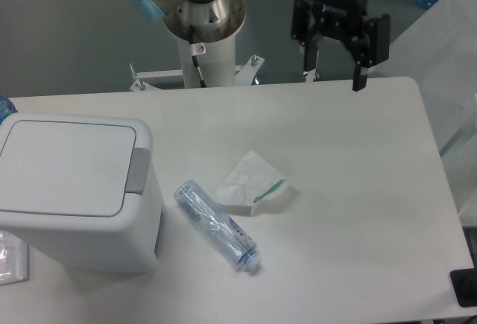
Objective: Open the trash can
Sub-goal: 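Move the open gripper down toward the white trash can's lid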
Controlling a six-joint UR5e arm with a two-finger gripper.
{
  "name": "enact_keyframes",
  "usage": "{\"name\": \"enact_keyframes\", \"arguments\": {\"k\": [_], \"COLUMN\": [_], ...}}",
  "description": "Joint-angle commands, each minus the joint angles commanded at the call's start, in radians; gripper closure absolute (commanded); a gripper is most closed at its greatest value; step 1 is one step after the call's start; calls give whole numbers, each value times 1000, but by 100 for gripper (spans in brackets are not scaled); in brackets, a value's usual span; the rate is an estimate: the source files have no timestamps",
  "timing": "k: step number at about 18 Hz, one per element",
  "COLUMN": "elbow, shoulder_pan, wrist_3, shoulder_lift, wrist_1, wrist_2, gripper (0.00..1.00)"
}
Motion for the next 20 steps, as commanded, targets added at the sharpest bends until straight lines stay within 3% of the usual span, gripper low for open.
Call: {"name": "enact_keyframes", "arguments": {"k": [7,13,16,20], "elbow": [5,2,-8,0], "shoulder_pan": [-100,-160,-206,-269], "wrist_3": [-364,-689,-790,-804], "shoulder_lift": [-21,-64,-89,-140], "wrist_1": [11,97,100,103], "wrist_2": [0,2,3,5], "gripper": [0,0,0,0]}}
